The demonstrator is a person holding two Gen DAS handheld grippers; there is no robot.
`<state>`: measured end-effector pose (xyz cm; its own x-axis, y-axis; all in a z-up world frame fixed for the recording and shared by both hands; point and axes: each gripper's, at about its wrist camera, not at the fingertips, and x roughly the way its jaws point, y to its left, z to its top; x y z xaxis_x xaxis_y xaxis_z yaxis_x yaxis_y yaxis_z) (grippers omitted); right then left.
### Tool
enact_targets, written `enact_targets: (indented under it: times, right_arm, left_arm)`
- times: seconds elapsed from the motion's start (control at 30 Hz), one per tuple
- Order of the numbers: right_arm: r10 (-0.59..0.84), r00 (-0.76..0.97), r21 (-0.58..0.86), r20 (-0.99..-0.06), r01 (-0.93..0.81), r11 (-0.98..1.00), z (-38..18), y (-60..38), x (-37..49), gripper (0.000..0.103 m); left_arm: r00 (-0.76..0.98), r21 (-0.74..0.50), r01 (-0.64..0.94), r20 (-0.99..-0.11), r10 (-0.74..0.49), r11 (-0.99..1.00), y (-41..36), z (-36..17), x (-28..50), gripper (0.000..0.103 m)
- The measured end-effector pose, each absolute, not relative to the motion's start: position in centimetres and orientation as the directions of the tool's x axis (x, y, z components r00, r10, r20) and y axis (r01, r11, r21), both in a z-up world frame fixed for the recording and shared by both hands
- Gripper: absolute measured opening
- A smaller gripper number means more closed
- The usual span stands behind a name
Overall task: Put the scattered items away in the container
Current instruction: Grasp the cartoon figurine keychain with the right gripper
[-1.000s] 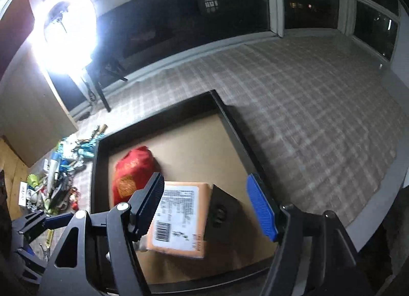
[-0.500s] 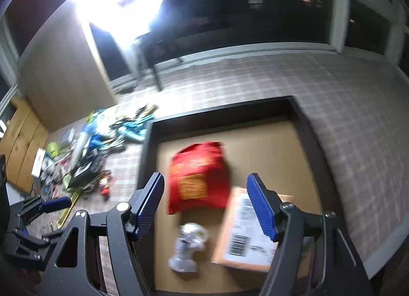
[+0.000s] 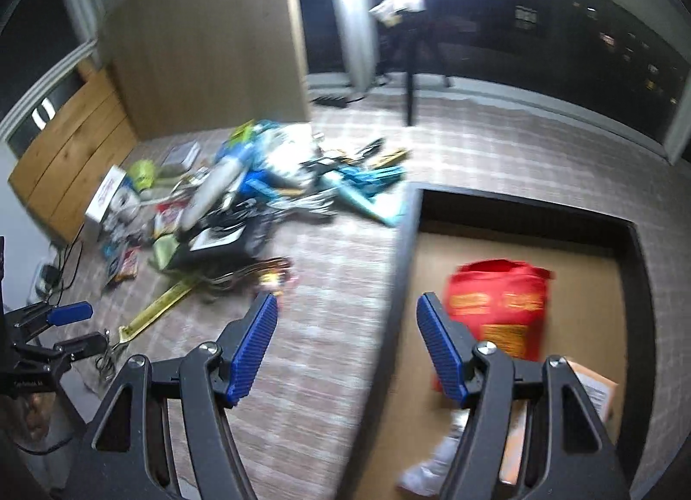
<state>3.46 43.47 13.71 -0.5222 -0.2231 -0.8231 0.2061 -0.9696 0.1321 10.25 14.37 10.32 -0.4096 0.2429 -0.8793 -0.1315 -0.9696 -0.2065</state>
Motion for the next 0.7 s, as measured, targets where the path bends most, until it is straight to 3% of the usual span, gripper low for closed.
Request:
enact_targets:
  times: [0.23, 0.37, 0.5, 0.63, 0.7]
  right_arm:
    - [-0.247, -0.433, 0.115, -0.867, 0.308, -0.944, 10.0, 37.5, 2.0, 0.066]
    - [-0.228, -0.39, 0.103, -0.892, 0.316, -0.943, 7.6, 35.7, 0.8, 0.065]
    - [-0.211, -0.368, 0.091, -0.906, 0.316, -0.944, 6.2, 35.0, -0.2, 0.064]
    - [-0.193, -0.365, 0.068, -0.911, 0.329, -0.942, 5.4, 34.2, -0.8, 0.064]
    - [-0.184, -0.362, 0.059, -0.914, 0.331, -0.942, 5.1, 33.9, -1.1, 0.064]
  left_arm:
    - [-0.395, -0.087, -0.104, -0.911, 0.122, -0.991, 10.5, 7.8, 12.6, 0.065]
    - [-0.36, -0.079, -0.086, -0.927, 0.105, -0.993, 9.0, 5.9, 13.0, 0.063]
    - [-0.326, -0.066, -0.08, -0.941, 0.089, -0.995, 8.7, 4.1, 12.9, 0.045]
    - [-0.297, -0.028, -0.114, -0.953, 0.061, -0.993, 9.4, 2.4, 12.9, 0.042]
    - [-0.29, -0.009, -0.123, -0.956, 0.044, -0.992, 9.7, 1.9, 12.8, 0.028]
